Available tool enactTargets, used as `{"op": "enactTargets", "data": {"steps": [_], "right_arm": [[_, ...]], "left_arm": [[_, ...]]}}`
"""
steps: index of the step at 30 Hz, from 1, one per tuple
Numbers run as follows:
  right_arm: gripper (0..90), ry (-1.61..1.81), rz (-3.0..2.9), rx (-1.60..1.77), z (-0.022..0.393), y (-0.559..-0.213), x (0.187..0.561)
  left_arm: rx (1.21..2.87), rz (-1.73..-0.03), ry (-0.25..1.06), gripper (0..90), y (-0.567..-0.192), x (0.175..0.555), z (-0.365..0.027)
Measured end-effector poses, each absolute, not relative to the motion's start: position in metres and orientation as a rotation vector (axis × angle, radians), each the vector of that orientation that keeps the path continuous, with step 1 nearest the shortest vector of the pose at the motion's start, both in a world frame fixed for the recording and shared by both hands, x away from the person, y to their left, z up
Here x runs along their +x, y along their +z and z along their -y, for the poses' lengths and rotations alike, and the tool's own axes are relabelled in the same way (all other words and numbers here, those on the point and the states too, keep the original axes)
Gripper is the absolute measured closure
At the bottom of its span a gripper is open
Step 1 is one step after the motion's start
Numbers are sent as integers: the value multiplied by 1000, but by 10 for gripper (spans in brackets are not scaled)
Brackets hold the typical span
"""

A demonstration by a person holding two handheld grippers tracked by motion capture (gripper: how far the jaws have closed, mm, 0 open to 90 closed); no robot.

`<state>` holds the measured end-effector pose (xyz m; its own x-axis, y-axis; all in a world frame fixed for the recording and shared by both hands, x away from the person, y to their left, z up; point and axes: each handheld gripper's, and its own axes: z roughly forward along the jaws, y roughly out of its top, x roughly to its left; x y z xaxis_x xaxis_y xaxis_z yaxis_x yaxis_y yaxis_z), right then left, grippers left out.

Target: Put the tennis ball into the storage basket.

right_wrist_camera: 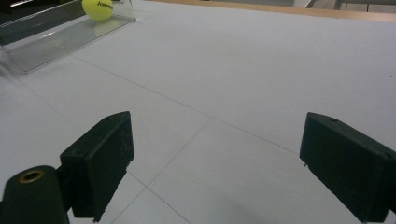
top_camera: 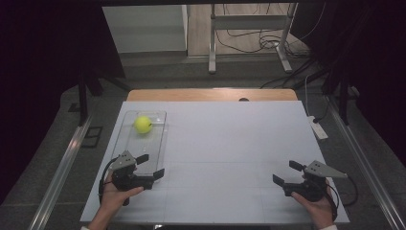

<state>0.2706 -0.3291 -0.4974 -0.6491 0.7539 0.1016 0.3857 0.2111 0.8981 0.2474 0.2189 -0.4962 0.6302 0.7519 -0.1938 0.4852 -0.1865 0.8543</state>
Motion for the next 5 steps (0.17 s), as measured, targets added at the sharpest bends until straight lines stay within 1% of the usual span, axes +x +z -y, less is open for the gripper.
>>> {"op": "enactTargets", "data": {"steps": [5], "right_arm": [[102, 1435, -2138, 1066, 329, -498, 272]], "left_arm": [[1840, -998, 337, 132, -496, 248, -219]]}}
